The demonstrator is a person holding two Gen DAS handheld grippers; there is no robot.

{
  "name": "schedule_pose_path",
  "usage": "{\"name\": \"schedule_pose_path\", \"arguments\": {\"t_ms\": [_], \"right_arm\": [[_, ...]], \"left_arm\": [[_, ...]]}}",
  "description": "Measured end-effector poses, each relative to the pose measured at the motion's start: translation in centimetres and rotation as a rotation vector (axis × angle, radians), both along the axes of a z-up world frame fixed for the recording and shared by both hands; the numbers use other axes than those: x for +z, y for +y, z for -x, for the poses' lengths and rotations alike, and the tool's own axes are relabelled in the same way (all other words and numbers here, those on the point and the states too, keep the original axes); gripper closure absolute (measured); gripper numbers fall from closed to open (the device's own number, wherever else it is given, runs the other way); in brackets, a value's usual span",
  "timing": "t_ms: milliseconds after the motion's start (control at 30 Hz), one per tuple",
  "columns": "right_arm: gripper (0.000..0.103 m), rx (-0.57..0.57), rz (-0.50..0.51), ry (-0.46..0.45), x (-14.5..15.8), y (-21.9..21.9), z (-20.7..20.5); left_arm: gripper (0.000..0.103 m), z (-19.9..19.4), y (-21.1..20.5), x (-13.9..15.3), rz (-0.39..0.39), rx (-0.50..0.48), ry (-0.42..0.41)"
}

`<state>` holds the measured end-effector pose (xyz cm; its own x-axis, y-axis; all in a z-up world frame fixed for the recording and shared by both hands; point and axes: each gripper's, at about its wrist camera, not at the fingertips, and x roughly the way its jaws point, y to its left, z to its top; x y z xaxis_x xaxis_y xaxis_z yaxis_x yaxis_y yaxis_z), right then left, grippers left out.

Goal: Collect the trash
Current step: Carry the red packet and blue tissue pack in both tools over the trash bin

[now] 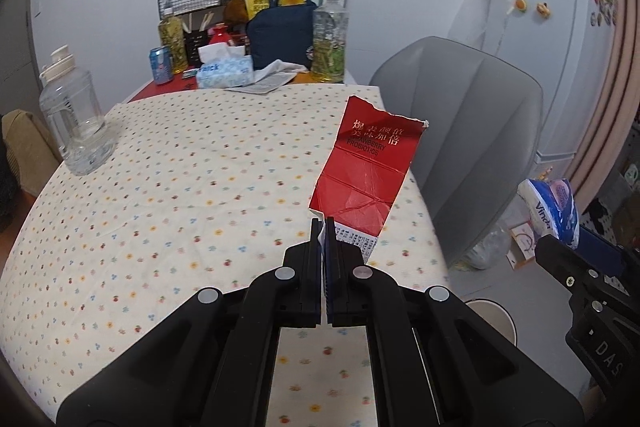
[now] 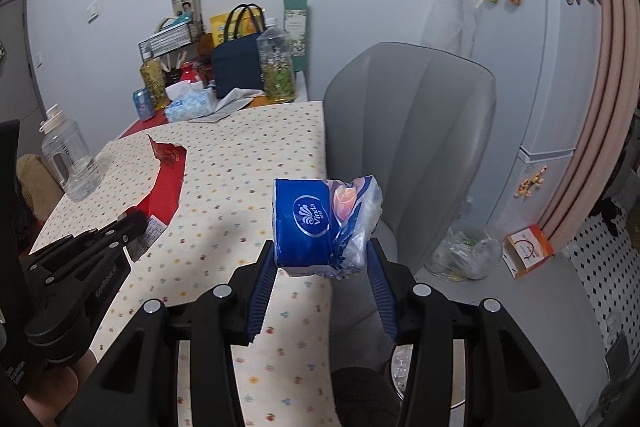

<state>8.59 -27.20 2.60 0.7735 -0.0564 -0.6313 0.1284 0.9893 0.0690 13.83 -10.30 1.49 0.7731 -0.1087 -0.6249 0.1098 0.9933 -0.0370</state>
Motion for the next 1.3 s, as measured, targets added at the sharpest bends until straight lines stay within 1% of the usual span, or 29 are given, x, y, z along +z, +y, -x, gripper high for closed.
{"name": "schedule_pose_path", "arguments": {"t_ms": [133, 333, 767, 1200, 1300], "right_arm": [[0.058, -0.037, -0.006, 0.002, -0.2, -1.8, 0.3], [0.058, -0.104, -0.015, 0.005, -0.5, -5.0, 1.0], [0.057, -0.254, -0.039, 0.034, -2.4, -11.2, 1.8], [0.057, -0.372, -0.082, 0.063, -4.8, -17.8, 3.1], [0.053, -0.394, -0.09, 0.07, -5.4, -19.0, 3.3]], "left_arm": [[0.101, -0.2, -2.2, 0.1, -0.008, -0.038, -0.002], [0.101, -0.6, -6.4, -0.1, -0.022, -0.119, 0.004], [0.101, -1.4, -14.1, -1.5, -0.051, -0.275, 0.04], [0.101, -1.9, -20.7, -3.5, -0.098, -0.373, 0.089], [0.101, -2.0, -22.0, -3.9, -0.107, -0.389, 0.099]]}}
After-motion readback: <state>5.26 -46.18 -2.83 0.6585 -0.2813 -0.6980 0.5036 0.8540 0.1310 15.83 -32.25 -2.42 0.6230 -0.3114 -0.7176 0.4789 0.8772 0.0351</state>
